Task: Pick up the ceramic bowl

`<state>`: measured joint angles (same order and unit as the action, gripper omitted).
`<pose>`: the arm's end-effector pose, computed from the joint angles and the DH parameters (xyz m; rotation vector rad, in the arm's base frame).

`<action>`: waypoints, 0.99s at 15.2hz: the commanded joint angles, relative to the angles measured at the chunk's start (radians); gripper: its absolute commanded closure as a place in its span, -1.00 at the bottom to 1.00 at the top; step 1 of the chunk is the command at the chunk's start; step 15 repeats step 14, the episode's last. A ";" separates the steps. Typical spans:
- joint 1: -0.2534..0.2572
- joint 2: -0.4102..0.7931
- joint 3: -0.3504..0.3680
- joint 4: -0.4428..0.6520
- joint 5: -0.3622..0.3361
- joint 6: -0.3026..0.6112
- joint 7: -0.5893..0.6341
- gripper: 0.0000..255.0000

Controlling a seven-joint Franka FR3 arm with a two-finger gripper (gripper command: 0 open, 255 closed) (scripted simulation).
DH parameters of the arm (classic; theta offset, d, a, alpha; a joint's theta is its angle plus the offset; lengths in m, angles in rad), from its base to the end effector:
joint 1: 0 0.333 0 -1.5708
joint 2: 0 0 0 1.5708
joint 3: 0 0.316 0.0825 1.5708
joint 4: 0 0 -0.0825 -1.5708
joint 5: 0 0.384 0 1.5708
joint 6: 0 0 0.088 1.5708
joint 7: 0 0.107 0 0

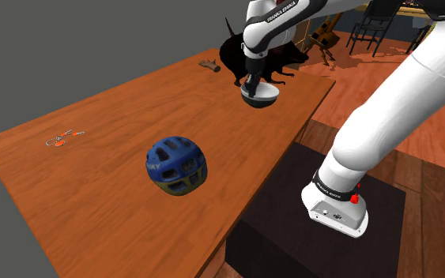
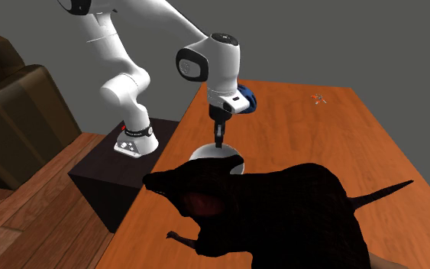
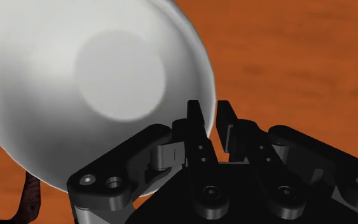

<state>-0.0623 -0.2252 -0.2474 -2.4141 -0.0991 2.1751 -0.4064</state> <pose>0.4346 -0.1436 0.3928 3.1132 0.2502 -0.0419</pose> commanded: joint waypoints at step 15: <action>0.000 -0.071 0.012 0.115 -0.004 -0.185 0.003 1.00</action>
